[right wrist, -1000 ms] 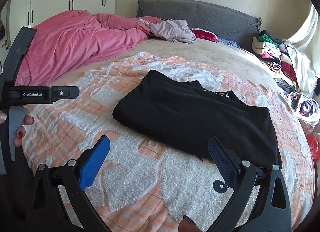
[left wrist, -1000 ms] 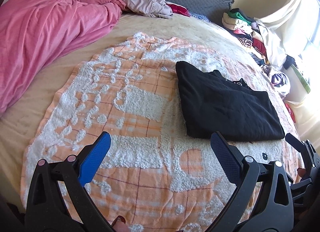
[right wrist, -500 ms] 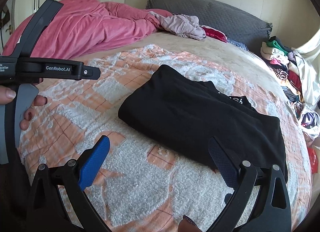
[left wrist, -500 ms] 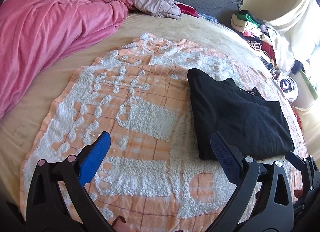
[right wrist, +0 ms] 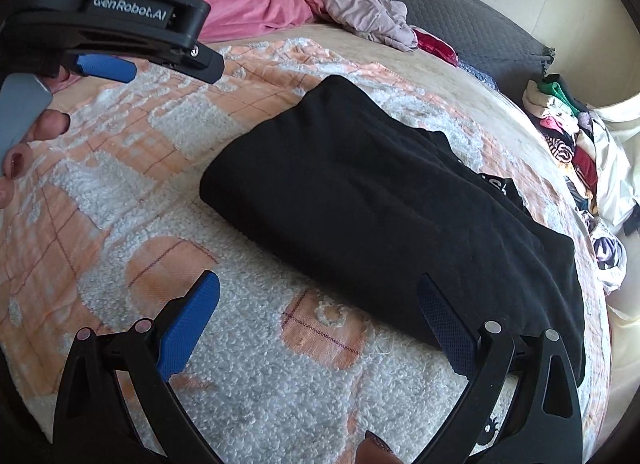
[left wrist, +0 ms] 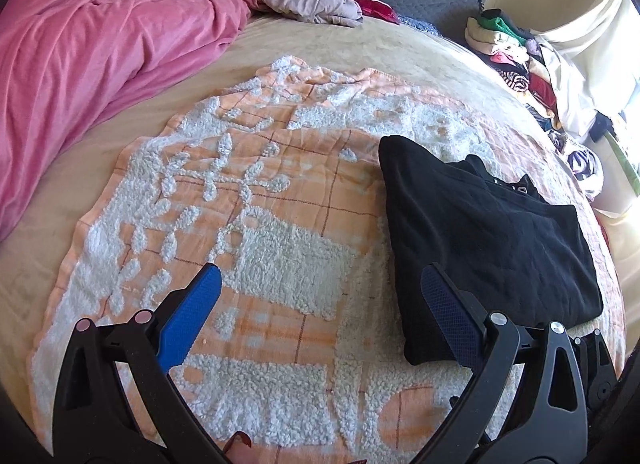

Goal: Fold small clothes
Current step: 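Move the right tool to the folded shirt's edge and grasp it, then lift the shirt edge with the right tool and fold it over the bundle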

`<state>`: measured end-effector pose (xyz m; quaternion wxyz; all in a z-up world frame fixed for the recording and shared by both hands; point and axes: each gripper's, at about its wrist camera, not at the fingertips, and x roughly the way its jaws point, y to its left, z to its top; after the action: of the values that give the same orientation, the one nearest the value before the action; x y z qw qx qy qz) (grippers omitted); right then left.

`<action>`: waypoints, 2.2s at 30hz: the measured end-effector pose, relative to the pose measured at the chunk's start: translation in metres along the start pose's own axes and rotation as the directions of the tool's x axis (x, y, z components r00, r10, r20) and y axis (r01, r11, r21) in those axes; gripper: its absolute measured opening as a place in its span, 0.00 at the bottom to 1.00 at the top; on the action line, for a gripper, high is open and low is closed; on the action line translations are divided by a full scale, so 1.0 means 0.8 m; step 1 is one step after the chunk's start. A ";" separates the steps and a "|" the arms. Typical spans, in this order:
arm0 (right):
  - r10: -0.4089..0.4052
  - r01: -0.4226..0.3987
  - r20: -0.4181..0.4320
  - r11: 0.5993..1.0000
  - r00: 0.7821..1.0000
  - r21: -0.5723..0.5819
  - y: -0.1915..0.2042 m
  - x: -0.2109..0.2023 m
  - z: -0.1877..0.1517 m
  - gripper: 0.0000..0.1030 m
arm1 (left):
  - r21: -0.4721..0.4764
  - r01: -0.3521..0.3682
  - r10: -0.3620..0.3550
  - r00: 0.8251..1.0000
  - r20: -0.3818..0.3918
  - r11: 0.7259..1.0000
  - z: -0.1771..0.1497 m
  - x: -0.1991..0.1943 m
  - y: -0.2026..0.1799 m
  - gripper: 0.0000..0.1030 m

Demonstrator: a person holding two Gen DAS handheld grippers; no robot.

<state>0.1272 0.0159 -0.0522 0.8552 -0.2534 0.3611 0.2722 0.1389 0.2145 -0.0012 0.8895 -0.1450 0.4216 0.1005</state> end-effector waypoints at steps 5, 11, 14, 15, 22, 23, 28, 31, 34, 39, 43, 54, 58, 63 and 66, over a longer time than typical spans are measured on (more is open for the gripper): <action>-0.013 0.013 -0.020 1.000 1.000 -0.005 0.001 0.025 0.004 0.96 | 0.000 0.003 -0.003 1.000 -0.014 1.000 0.005 0.015 -0.001 0.91; -0.045 0.044 -0.005 0.998 0.999 -0.038 0.005 0.043 0.019 0.96 | -0.005 0.010 -0.010 1.000 -0.028 1.000 0.011 0.032 -0.004 0.91; -0.061 0.062 0.008 0.997 0.998 -0.056 0.005 0.053 0.028 0.96 | -0.009 0.014 -0.014 0.999 -0.030 1.000 0.015 0.039 -0.006 0.91; -0.064 0.065 0.012 0.996 0.998 -0.056 0.004 0.056 0.031 0.96 | -0.008 0.014 -0.014 0.999 -0.030 1.000 0.017 0.041 -0.007 0.91; -0.084 0.086 0.032 0.995 0.996 -0.049 -0.004 0.062 0.042 0.82 | 0.000 0.023 -0.023 0.999 -0.035 1.000 0.026 0.052 -0.017 0.91; -0.089 0.090 0.037 0.995 0.995 -0.040 -0.008 0.062 0.043 0.76 | 0.005 0.022 -0.022 0.999 -0.033 1.000 0.027 0.052 -0.019 0.91; -0.061 0.059 0.067 0.998 0.996 0.024 -0.025 0.052 0.042 0.57 | 0.027 0.023 -0.022 1.000 -0.016 0.999 0.033 0.053 -0.030 0.91; -0.047 0.045 0.085 0.998 0.995 0.033 -0.029 0.046 0.041 0.51 | 0.041 0.017 -0.016 1.000 -0.015 0.999 0.036 0.054 -0.036 0.91; -0.037 0.033 0.108 0.999 0.993 0.041 -0.030 0.037 0.039 0.42 | 0.062 0.011 -0.010 1.000 -0.009 0.998 0.039 0.054 -0.043 0.91; -0.021 0.012 0.153 0.998 0.988 0.058 -0.034 0.022 0.036 0.27 | 0.042 0.074 -0.073 0.997 -0.036 0.996 0.049 0.056 -0.051 0.91; -0.008 -0.008 0.182 0.997 0.983 0.082 -0.042 0.009 0.030 0.25 | 0.003 0.180 -0.180 0.981 -0.069 0.984 0.062 0.058 -0.064 0.91; -0.015 -0.023 0.256 0.989 0.967 0.146 -0.064 -0.024 0.014 0.23 | -0.003 0.246 -0.244 0.959 -0.142 0.969 0.073 0.093 -0.109 0.91; -0.017 -0.032 0.279 0.985 0.960 0.171 -0.071 -0.033 0.011 0.22 | -0.048 0.303 -0.307 0.937 -0.165 0.952 0.070 0.105 -0.115 0.66; -0.039 -0.012 0.299 0.986 0.953 0.169 -0.075 -0.045 0.004 0.15 | -0.066 0.344 -0.351 0.919 -0.180 0.937 0.065 0.110 -0.135 0.28; -0.056 0.000 0.305 0.983 0.951 0.182 -0.084 -0.050 -0.001 0.13 | -0.048 0.345 -0.348 0.923 -0.166 0.937 0.066 0.102 -0.152 0.18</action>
<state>0.1466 -0.0446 -0.0062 0.9243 -0.1344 0.2421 0.2625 0.2644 0.1231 -0.0118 0.8523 -0.2331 0.4634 -0.0673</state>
